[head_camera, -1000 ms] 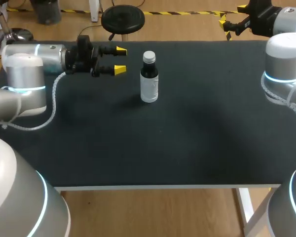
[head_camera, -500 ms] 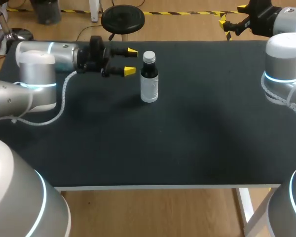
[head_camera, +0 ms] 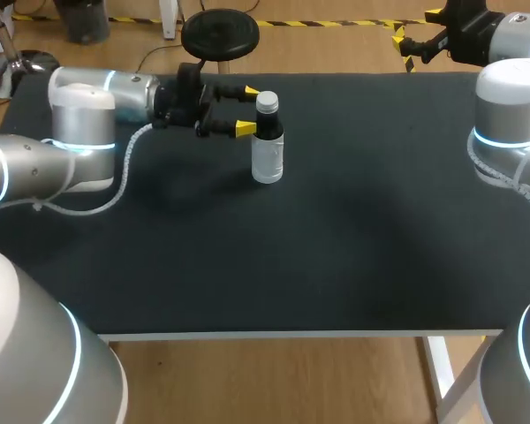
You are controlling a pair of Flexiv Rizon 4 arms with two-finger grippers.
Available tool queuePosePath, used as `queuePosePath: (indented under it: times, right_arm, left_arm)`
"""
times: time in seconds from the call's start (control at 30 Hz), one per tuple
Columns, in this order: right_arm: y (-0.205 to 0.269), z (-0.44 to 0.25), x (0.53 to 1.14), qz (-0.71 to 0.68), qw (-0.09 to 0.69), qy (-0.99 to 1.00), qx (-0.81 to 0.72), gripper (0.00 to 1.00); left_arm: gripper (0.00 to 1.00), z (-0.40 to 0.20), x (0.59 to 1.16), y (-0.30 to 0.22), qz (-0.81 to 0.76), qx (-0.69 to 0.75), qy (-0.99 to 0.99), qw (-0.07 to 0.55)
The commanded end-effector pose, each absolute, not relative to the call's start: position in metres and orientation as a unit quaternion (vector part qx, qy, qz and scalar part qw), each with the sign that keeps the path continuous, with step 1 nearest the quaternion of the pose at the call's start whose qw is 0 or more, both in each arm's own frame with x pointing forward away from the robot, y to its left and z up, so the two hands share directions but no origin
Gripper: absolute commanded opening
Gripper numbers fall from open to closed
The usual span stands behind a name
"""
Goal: Unscrew the bottle cap
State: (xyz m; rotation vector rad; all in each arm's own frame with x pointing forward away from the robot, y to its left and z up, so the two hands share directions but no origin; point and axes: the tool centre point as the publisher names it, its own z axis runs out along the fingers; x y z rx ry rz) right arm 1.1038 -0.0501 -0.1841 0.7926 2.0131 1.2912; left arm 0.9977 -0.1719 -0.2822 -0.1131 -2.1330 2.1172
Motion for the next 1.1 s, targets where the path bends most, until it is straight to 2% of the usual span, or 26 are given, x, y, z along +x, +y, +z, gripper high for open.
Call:
queuePosePath:
  times: [0.03,1.1]
  right_arm:
    - [-0.050,-0.184,1.104,0.487,0.305,0.761,0.300,1.00]
    - [-0.050,-0.184,1.104,0.487,0.305,0.761,0.300,1.00]
  left_arm:
    - [1.00,-0.287,1.004,-0.177,0.703,-0.049,-0.705,0.078]
    - [1.00,-0.288,0.996,-0.202,0.701,-0.066,-0.703,0.100]
